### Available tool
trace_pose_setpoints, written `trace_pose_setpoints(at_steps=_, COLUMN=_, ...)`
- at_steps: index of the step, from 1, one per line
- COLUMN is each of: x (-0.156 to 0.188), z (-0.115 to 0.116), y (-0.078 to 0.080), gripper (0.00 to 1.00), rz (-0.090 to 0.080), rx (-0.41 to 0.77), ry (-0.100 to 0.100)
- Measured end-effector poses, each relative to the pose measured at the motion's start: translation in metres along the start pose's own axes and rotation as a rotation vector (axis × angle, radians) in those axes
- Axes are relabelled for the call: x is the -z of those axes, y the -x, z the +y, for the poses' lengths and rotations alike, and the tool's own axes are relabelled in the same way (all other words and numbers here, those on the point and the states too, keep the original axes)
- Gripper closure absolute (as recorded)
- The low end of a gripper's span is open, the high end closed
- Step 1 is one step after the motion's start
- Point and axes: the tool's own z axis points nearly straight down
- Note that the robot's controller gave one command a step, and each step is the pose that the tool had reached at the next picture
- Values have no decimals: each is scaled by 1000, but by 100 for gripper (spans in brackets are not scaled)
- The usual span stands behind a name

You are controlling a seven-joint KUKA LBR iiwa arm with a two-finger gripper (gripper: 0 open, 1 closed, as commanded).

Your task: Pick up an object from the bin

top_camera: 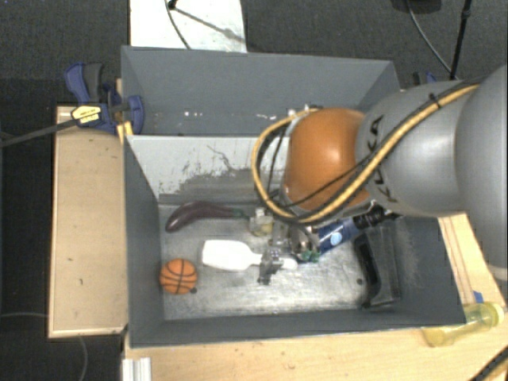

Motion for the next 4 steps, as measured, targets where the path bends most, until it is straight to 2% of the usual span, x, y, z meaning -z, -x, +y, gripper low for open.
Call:
trace_pose_setpoints(at_steps=1, x=11, z=2, y=-13, gripper=0, rz=5, rx=-226, ry=-1)
trace_pose_setpoints(at_steps=2, x=-55, z=-4, y=-8, gripper=0, rz=-4, rx=-83, ry=1)
trace_pose_setpoints(at_steps=3, x=-70, z=-11, y=-10, gripper=100, rz=-20, rx=-275, ry=11)
trace_pose_setpoints(at_steps=4, x=-67, z=-13, y=-13, gripper=100, rz=-16, rx=-303, ry=9)
